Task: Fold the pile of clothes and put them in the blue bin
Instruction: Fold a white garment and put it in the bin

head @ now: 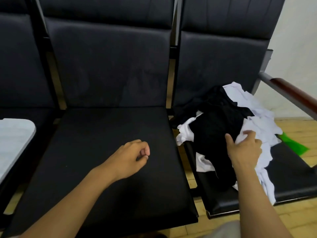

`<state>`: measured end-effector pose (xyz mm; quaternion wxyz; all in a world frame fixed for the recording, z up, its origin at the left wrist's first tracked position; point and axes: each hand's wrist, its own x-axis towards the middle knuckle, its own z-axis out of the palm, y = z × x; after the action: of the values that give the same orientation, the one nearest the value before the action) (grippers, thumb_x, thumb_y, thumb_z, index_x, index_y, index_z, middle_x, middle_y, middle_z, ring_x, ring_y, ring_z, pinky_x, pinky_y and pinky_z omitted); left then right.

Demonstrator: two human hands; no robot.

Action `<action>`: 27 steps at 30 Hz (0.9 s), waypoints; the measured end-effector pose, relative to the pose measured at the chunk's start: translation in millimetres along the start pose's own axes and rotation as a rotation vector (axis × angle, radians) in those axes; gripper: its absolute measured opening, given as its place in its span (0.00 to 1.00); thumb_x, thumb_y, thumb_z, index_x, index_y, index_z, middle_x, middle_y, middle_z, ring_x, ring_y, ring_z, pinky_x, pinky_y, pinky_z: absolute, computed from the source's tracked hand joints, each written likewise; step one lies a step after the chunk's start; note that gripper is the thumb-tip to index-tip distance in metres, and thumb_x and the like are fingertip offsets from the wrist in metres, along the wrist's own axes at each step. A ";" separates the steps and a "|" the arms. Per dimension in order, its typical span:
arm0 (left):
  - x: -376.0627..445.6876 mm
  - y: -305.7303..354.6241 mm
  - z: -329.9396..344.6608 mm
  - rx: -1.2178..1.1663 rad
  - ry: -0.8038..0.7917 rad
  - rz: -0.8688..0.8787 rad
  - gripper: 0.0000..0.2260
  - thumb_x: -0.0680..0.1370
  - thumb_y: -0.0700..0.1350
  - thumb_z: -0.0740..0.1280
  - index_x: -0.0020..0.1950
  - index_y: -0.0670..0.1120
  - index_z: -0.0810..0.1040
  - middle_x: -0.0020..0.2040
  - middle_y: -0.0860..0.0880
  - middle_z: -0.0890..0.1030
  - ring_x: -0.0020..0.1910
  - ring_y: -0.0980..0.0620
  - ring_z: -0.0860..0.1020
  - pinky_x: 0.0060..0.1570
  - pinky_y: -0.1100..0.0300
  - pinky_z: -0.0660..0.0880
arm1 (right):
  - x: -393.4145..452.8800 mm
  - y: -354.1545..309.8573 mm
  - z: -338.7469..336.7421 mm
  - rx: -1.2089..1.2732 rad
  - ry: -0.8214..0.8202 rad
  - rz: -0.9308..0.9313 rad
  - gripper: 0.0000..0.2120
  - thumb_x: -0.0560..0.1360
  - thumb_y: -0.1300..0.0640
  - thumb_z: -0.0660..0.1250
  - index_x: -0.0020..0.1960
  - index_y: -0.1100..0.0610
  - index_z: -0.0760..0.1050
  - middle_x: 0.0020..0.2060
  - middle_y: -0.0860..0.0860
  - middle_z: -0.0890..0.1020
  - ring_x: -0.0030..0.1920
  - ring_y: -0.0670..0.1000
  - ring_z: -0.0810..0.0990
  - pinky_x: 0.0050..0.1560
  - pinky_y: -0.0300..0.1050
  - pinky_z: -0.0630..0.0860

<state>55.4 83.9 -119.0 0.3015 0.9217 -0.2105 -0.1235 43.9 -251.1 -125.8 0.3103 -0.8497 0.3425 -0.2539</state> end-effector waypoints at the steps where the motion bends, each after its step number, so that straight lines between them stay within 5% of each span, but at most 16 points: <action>1: -4.5 -2.2 -2.8 0.012 -0.009 0.000 0.04 0.79 0.46 0.67 0.47 0.57 0.75 0.47 0.58 0.75 0.46 0.58 0.77 0.51 0.57 0.78 | 1.3 -0.3 -2.5 0.013 0.013 0.066 0.26 0.76 0.53 0.71 0.68 0.61 0.66 0.61 0.69 0.74 0.61 0.68 0.73 0.60 0.59 0.70; 4: -15.4 -9.7 -12.2 0.064 -0.024 -0.014 0.04 0.79 0.47 0.66 0.47 0.57 0.74 0.47 0.58 0.74 0.46 0.58 0.76 0.51 0.57 0.78 | 6.4 6.8 -10.0 0.090 0.036 0.252 0.24 0.78 0.56 0.69 0.67 0.68 0.69 0.60 0.70 0.76 0.62 0.69 0.74 0.63 0.58 0.69; 7: -28.9 -16.8 -24.3 0.062 0.002 -0.035 0.05 0.80 0.47 0.66 0.47 0.57 0.74 0.47 0.57 0.75 0.45 0.57 0.76 0.49 0.58 0.78 | 2.8 1.9 -22.0 0.124 0.118 0.313 0.17 0.80 0.57 0.65 0.54 0.73 0.77 0.54 0.70 0.79 0.58 0.71 0.76 0.61 0.59 0.71; 12: -47.5 -18.1 -42.0 -0.041 0.054 -0.041 0.06 0.79 0.46 0.67 0.48 0.59 0.75 0.48 0.57 0.76 0.47 0.58 0.77 0.50 0.56 0.79 | -20.6 -61.4 -62.6 0.455 0.279 0.026 0.14 0.83 0.56 0.57 0.62 0.63 0.73 0.56 0.61 0.78 0.58 0.58 0.77 0.60 0.48 0.71; 14: -56.8 -12.1 -47.1 -0.179 0.072 -0.004 0.09 0.78 0.49 0.70 0.54 0.61 0.74 0.51 0.58 0.76 0.51 0.60 0.77 0.54 0.56 0.78 | -39.9 -103.4 -85.3 0.640 0.195 -0.122 0.11 0.83 0.53 0.56 0.55 0.52 0.77 0.50 0.51 0.80 0.52 0.49 0.78 0.60 0.50 0.75; 16: -68.1 -1.4 -51.8 -0.323 0.089 0.084 0.25 0.74 0.54 0.74 0.65 0.67 0.67 0.57 0.62 0.74 0.58 0.61 0.75 0.59 0.55 0.76 | -66.7 -150.7 -107.1 0.902 -0.015 -0.204 0.15 0.84 0.53 0.57 0.47 0.46 0.82 0.43 0.44 0.83 0.46 0.43 0.81 0.50 0.46 0.80; 19: -86.6 17.3 -55.2 -0.494 0.151 0.226 0.48 0.68 0.56 0.79 0.75 0.70 0.49 0.68 0.66 0.65 0.68 0.61 0.69 0.65 0.58 0.71 | -112.9 -206.2 -126.4 1.307 -0.486 -0.098 0.10 0.83 0.54 0.58 0.53 0.53 0.78 0.42 0.46 0.87 0.46 0.45 0.85 0.44 0.42 0.82; 21: -99.2 27.1 -60.7 -0.570 0.248 0.256 0.54 0.64 0.56 0.80 0.76 0.70 0.45 0.73 0.65 0.59 0.72 0.62 0.65 0.67 0.58 0.68 | -129.6 -219.9 -122.1 1.322 -0.628 -0.069 0.11 0.83 0.53 0.58 0.53 0.55 0.77 0.43 0.48 0.87 0.48 0.47 0.86 0.48 0.44 0.83; 25: -121.6 30.5 -88.1 -0.423 0.522 0.279 0.46 0.63 0.60 0.78 0.74 0.68 0.56 0.69 0.59 0.65 0.71 0.58 0.66 0.69 0.57 0.66 | -134.8 -225.0 -103.8 1.192 -0.578 -0.080 0.15 0.83 0.48 0.57 0.50 0.57 0.77 0.38 0.48 0.85 0.42 0.46 0.85 0.40 0.40 0.80; 27: -129.2 24.4 -99.6 -0.309 0.499 0.288 0.38 0.65 0.61 0.77 0.71 0.67 0.64 0.66 0.60 0.69 0.69 0.55 0.69 0.69 0.53 0.67 | -135.7 -228.2 -97.0 1.224 -0.635 -0.059 0.16 0.83 0.47 0.57 0.54 0.57 0.78 0.40 0.49 0.85 0.43 0.46 0.85 0.40 0.40 0.81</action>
<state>-30.7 176.1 -12.7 0.4946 0.8276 -0.2370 0.1198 -8.0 -54.3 70.4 0.8123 -0.5639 0.0070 -0.1489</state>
